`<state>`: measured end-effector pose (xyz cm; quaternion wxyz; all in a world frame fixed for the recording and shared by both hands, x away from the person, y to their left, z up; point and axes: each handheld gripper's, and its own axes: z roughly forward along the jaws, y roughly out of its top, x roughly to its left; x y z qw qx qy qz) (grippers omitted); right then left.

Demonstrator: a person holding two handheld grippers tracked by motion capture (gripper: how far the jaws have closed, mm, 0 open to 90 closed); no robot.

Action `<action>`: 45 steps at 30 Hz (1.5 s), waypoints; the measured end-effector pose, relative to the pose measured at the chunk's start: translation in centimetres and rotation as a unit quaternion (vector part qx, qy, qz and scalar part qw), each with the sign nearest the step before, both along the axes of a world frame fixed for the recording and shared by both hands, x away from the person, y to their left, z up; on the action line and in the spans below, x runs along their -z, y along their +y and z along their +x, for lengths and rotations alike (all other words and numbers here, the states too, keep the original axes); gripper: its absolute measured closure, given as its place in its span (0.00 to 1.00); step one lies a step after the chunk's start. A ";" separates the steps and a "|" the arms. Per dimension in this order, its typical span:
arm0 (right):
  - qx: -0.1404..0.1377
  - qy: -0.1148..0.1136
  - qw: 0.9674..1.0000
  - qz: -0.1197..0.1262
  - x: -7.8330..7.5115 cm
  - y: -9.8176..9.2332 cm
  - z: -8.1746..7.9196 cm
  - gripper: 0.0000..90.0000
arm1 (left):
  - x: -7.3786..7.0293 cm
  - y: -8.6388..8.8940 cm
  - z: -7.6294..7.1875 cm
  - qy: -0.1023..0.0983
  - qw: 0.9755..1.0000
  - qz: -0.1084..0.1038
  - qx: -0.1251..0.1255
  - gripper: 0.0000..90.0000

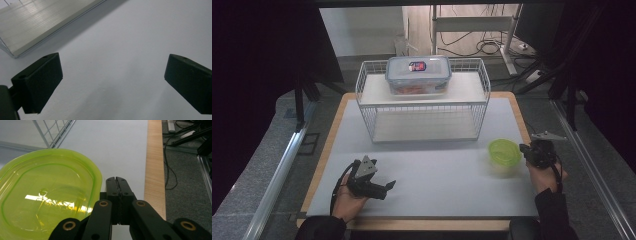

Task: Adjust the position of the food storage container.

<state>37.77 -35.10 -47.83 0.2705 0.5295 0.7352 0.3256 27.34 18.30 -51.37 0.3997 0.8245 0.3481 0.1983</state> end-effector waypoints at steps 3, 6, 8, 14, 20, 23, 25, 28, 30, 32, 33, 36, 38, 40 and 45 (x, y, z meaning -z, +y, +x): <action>0.002 0.004 1.000 0.002 0.1 0.0 0.0 0.99 | 0.0 -0.1 0.0 0.000 1.000 0.002 0.000 0.02; 0.004 0.006 1.000 0.007 0.1 0.0 -0.1 0.99 | 0.0 -0.1 0.0 0.001 1.000 0.003 0.000 0.02; 0.004 0.008 1.000 0.013 0.1 0.1 -0.2 1.00 | 0.0 -0.1 0.0 0.001 1.000 0.003 0.000 0.02; -0.007 0.014 1.000 0.017 0.1 0.8 -0.3 1.00 | 0.0 -0.1 0.0 0.002 1.000 0.003 0.001 0.02; -0.022 0.021 0.999 0.022 0.1 1.9 -0.5 0.99 | 0.0 -0.2 0.0 0.002 1.000 0.004 0.000 0.02; -0.033 0.025 0.999 0.024 0.1 2.5 -0.6 0.99 | 0.0 -0.2 -0.1 0.001 1.000 0.004 0.001 0.02; -0.036 0.025 0.999 0.023 0.2 2.7 -0.6 1.00 | 0.0 -0.2 -0.1 0.002 1.000 0.005 0.002 0.02; -0.050 0.031 0.998 0.027 0.1 3.5 -0.8 0.99 | 0.1 -0.2 -0.1 0.002 1.000 0.006 0.002 0.02; -0.053 0.032 0.998 0.027 0.1 3.7 -0.8 0.99 | 0.1 -0.3 -0.1 0.002 1.000 0.006 0.003 0.02; -0.063 0.034 0.997 0.026 0.1 4.2 -1.0 0.99 | 0.1 -0.3 -0.1 0.002 1.000 0.006 0.003 0.02; -0.064 0.034 0.997 0.023 0.1 4.3 -1.0 0.99 | 0.0 -0.3 -0.1 0.001 1.000 0.007 0.003 0.02; -0.067 0.036 0.997 0.025 0.1 4.0 -1.0 0.98 | 0.0 -0.3 -0.1 0.001 1.000 0.007 0.004 0.02; -0.059 0.039 0.997 0.022 0.1 3.2 -1.0 0.99 | 0.0 -0.3 -0.1 0.001 1.000 0.008 0.004 0.02; -0.058 0.044 0.997 0.024 0.3 3.0 -1.0 0.99 | 0.0 -0.3 -0.1 0.001 1.000 0.008 0.004 0.02; -0.077 0.075 0.994 0.025 1.2 2.9 -1.1 0.99 | 0.0 -0.3 -0.1 0.001 1.000 0.008 0.004 0.02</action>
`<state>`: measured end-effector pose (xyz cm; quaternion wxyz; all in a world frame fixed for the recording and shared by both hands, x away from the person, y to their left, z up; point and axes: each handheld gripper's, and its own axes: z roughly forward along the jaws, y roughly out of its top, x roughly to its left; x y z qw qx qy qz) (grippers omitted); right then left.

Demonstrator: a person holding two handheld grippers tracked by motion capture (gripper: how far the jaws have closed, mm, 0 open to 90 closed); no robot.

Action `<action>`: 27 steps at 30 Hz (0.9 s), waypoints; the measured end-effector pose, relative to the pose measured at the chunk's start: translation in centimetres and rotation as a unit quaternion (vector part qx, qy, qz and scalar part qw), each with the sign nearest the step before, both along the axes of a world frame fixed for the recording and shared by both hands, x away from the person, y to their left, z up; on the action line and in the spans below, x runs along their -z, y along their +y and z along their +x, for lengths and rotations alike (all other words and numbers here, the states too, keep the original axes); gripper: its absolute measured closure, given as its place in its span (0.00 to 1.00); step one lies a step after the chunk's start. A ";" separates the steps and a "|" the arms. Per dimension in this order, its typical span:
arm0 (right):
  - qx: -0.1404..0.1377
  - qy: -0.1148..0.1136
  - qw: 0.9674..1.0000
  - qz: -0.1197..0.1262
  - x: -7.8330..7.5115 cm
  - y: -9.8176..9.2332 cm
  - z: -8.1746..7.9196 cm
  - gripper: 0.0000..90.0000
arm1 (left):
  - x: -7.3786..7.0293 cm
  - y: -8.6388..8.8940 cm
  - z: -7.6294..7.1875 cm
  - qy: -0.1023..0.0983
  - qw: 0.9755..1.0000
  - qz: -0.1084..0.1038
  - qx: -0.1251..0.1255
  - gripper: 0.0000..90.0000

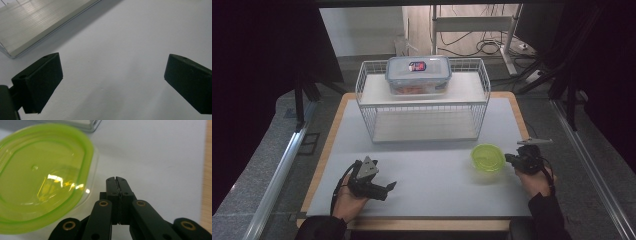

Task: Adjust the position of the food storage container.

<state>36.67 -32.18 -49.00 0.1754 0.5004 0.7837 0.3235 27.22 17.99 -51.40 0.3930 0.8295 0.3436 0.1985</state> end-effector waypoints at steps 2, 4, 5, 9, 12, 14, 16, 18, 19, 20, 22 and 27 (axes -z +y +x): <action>-0.011 0.009 1.000 -0.002 0.3 0.3 0.0 0.99 | 0.0 0.0 0.0 0.000 1.000 0.000 0.000 0.02; -0.019 0.021 1.000 -0.002 0.7 0.5 0.0 0.99 | 0.0 0.0 0.0 0.001 1.000 0.000 0.000 0.02; -0.023 0.031 0.999 0.002 1.0 0.6 0.0 0.99 | 0.0 0.0 0.0 0.001 1.000 0.001 0.000 0.02; -0.035 0.041 0.998 0.005 1.3 1.1 0.0 0.99 | 0.0 -0.1 0.0 0.001 1.000 0.001 -0.001 0.02; -0.044 0.049 0.998 0.001 1.6 1.5 0.0 0.99 | 0.0 -0.1 0.0 0.001 1.000 0.002 0.000 0.02; -0.050 0.052 0.997 0.001 1.7 1.7 0.0 0.99 | 0.0 -0.1 0.0 0.001 1.000 0.002 -0.001 0.02; -0.055 0.055 0.997 0.005 1.8 2.0 0.0 0.99 | 0.0 -0.1 0.0 0.001 1.000 0.002 -0.001 0.02; -0.058 0.055 0.997 0.005 1.9 2.1 0.0 0.99 | 0.0 0.0 0.0 0.000 1.000 0.002 -0.001 0.02; -0.059 0.055 0.997 0.005 1.9 2.3 0.0 0.99 | 0.0 0.0 0.0 0.000 1.000 0.002 -0.001 0.02; -0.060 0.054 0.997 0.004 1.9 2.4 0.0 0.99 | -0.1 0.0 0.0 -0.001 1.000 0.003 -0.001 0.02; -0.063 0.056 0.996 0.007 1.9 2.7 0.1 0.99 | -0.1 0.1 0.0 -0.001 1.000 0.003 -0.001 0.02; -0.081 0.052 0.995 0.004 2.1 4.0 0.1 0.99 | -0.1 0.1 0.0 -0.001 1.000 0.002 -0.002 0.02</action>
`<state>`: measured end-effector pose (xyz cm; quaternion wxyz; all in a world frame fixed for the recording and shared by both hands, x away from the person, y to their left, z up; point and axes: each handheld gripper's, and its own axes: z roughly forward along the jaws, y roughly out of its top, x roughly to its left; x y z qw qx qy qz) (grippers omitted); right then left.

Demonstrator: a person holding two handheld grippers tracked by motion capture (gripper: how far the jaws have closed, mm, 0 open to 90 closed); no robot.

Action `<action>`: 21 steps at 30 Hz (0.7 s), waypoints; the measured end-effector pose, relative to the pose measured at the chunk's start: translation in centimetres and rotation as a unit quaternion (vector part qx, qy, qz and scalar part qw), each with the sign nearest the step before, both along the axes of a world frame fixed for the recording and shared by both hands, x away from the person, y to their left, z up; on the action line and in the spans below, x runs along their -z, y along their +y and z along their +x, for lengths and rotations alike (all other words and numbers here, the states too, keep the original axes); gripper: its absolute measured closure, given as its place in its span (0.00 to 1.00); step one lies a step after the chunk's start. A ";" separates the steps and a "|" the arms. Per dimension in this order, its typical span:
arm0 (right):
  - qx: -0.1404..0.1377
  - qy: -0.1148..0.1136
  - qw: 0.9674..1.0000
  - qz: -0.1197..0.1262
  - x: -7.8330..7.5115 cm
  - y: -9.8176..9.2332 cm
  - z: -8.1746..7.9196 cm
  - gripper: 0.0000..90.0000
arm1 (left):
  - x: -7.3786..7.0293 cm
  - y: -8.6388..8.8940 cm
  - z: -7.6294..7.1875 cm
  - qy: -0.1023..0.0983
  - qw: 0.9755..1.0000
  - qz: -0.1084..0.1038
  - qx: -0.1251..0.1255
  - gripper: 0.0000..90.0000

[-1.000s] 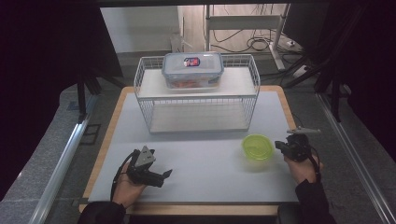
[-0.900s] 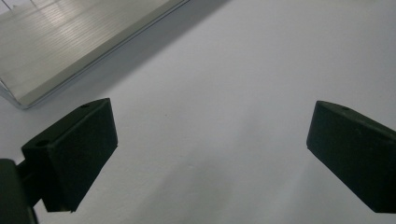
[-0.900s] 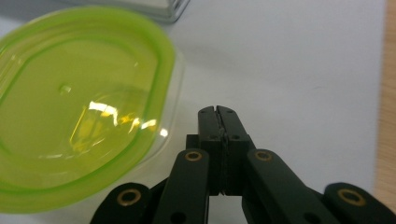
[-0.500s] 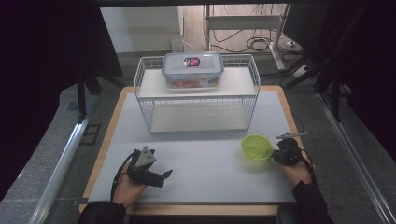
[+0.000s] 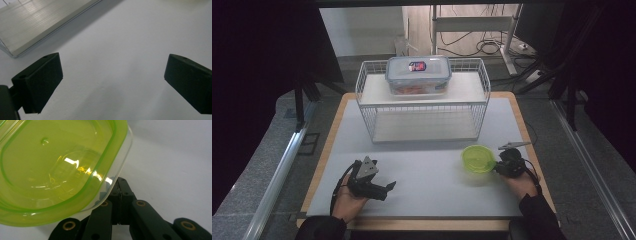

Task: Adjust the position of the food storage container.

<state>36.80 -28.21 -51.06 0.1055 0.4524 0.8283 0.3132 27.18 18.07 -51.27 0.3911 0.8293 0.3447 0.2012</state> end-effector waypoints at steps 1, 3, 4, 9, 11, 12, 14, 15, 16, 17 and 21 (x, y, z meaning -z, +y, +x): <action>-0.004 0.000 1.000 0.000 0.0 0.4 0.0 0.99 | 0.0 0.0 0.0 0.000 1.000 0.000 0.000 0.02; -0.008 0.001 1.000 0.003 0.1 0.8 0.1 0.99 | 0.0 0.1 0.0 0.000 1.000 0.000 0.000 0.02; -0.008 0.001 1.000 0.003 0.1 0.8 0.1 0.99 | 0.0 0.1 0.0 0.000 1.000 0.000 0.000 0.02; -0.023 0.011 1.000 0.013 0.2 2.1 0.0 0.99 | -0.1 0.1 0.0 0.000 1.000 0.001 -0.001 0.02; -0.026 0.013 0.999 0.013 0.2 2.4 0.0 0.99 | -0.1 0.1 0.0 0.001 1.000 0.002 -0.001 0.02; -0.029 0.016 0.999 0.015 0.2 2.7 -0.1 0.99 | 0.0 0.1 0.0 0.000 1.000 0.002 -0.001 0.02; -0.034 0.018 0.999 0.016 0.2 3.2 -0.2 0.99 | -0.1 0.1 -0.1 0.000 1.000 0.002 -0.001 0.02; -0.039 0.022 0.999 0.018 0.2 3.8 -0.3 0.99 | -0.1 0.1 -0.1 0.001 1.000 0.002 -0.001 0.02; -0.039 0.022 0.999 0.018 0.2 3.8 -0.3 0.99 | -0.1 0.1 -0.1 0.001 1.000 0.002 -0.001 0.02; -0.045 0.023 0.999 0.018 0.3 4.2 -0.5 0.99 | -0.1 0.1 -0.1 0.002 1.000 0.001 -0.002 0.02; -0.052 0.027 0.998 0.022 0.4 5.3 -0.7 0.99 | 0.0 0.0 -0.1 0.004 1.000 0.001 -0.002 0.02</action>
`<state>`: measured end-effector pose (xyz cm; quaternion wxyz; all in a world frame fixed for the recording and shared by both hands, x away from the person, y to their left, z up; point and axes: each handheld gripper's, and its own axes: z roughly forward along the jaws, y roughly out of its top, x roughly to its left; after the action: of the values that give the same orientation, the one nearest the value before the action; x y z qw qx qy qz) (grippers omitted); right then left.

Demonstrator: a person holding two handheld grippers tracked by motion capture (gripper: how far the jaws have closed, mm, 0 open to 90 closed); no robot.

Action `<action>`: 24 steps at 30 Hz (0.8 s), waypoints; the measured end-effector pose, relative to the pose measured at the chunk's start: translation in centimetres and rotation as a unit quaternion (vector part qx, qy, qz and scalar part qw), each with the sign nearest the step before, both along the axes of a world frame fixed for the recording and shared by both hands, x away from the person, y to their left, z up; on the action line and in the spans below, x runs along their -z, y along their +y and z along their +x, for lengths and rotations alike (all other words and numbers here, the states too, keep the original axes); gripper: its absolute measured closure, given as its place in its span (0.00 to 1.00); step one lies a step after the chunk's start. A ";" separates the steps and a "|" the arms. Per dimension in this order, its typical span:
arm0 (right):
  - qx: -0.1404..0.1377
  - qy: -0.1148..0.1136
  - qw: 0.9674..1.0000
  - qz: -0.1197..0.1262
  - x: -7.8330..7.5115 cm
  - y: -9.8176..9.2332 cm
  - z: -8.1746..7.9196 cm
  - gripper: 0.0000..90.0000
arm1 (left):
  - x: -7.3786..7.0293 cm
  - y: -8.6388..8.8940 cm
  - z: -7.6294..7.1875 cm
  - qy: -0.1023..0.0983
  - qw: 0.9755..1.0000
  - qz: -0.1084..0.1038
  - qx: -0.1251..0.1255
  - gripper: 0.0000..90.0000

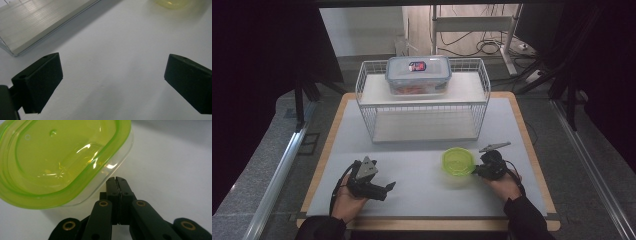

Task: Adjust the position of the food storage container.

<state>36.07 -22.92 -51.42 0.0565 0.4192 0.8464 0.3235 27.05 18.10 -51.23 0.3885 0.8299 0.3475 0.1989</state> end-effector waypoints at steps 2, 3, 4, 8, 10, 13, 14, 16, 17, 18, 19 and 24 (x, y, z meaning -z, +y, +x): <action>-0.005 0.001 1.000 0.002 0.0 0.6 -0.2 0.99 | 0.0 0.0 0.0 -0.001 1.000 0.002 0.001 0.02; -0.007 0.002 1.000 0.003 0.1 0.9 -0.2 0.99 | 0.0 0.0 0.0 0.000 1.000 0.001 0.001 0.02; -0.009 0.001 1.000 0.001 0.1 1.1 -0.3 0.99 | 0.0 0.0 0.0 0.000 1.000 0.000 0.001 0.02; -0.017 0.000 1.000 0.005 0.2 2.1 -0.3 0.99 | -0.1 0.0 -0.1 0.000 1.000 0.000 0.000 0.02; -0.021 -0.001 1.000 0.006 0.2 2.7 -0.2 0.99 | -0.1 0.1 -0.1 0.000 1.000 0.002 0.000 0.02; -0.028 -0.004 1.000 0.006 0.3 3.5 -0.1 0.99 | -0.1 0.4 -0.3 0.001 1.000 -0.002 -0.004 0.02; -0.030 -0.004 1.000 0.007 0.3 3.8 0.0 0.99 | -0.1 0.6 -0.4 0.001 1.000 -0.005 -0.007 0.02; -0.032 -0.006 0.999 0.007 0.4 4.4 0.1 0.99 | -0.1 0.7 -0.5 0.002 1.000 -0.005 -0.008 0.02; -0.032 -0.006 0.999 0.007 0.4 4.4 0.1 0.99 | -0.1 0.7 -0.5 0.002 1.000 -0.005 -0.008 0.02; -0.035 -0.008 0.999 0.006 0.4 4.9 0.3 0.99 | -0.1 0.8 -0.5 0.003 1.000 -0.004 -0.008 0.02; -0.038 -0.009 0.999 0.008 0.4 5.1 0.3 0.99 | -0.1 0.8 -0.5 0.003 1.000 -0.004 -0.008 0.02; -0.048 -0.010 0.999 0.007 0.5 6.5 0.6 0.99 | -0.1 0.7 -0.6 0.003 1.000 -0.002 -0.007 0.02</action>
<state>36.65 -16.46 -51.92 0.0465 0.3755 0.8626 0.3359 26.49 18.81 -51.15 0.3873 0.8274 0.3550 0.1982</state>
